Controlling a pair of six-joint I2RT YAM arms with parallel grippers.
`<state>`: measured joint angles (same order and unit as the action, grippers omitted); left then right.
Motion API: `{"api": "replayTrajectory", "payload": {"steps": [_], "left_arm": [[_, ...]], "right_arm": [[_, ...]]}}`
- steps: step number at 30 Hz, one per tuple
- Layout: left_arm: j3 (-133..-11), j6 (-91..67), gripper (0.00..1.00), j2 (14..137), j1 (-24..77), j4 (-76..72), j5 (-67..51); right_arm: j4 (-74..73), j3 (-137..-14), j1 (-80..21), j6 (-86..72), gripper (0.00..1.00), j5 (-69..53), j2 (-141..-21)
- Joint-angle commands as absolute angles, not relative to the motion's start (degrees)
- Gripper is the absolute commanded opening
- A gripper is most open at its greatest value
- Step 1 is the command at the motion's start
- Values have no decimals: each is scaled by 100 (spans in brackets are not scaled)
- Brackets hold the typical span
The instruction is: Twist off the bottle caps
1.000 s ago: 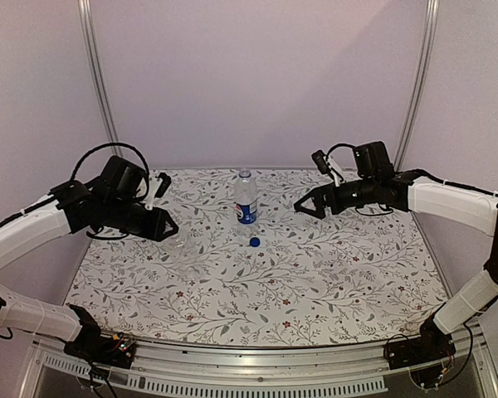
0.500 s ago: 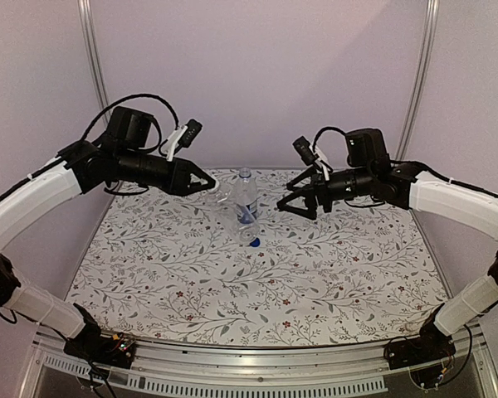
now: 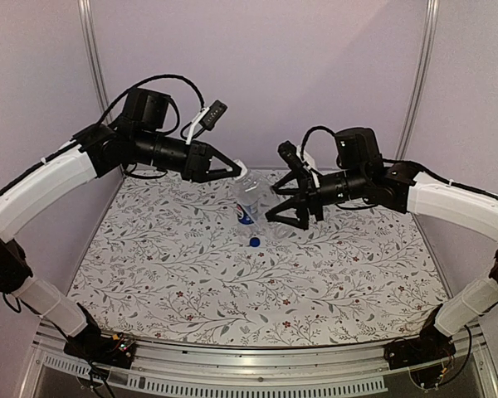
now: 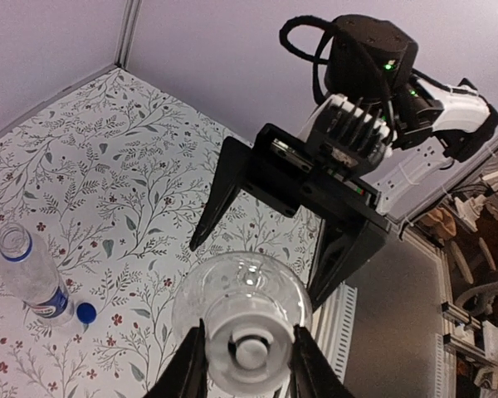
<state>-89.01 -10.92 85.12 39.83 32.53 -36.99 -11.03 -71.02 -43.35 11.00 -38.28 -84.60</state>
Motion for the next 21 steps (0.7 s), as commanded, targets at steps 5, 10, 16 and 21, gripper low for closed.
{"api": "replayTrajectory", "payload": {"steps": [5, 10, 16, 21], "left_arm": [[-8887, -1337, 0, 8471, 4180, 2754, -4155], [-8745, -1483, 0, 8416, 4253, 2558, -4122], [-8744, -1466, 0, 8393, 4307, 2605, -3892], [-8777, -1445, 0, 8402, 4313, 2609, -3878]], "right_arm": [[-1290, -7263, -4600, 1389, 90, -3717, -8505], [-1060, -7155, -4624, 1237, 88, -3663, -8542], [-837, -6986, -4623, 1146, 83, -3541, -8427], [-866, -6947, -4624, 1151, 81, -3526, -8467]]}}
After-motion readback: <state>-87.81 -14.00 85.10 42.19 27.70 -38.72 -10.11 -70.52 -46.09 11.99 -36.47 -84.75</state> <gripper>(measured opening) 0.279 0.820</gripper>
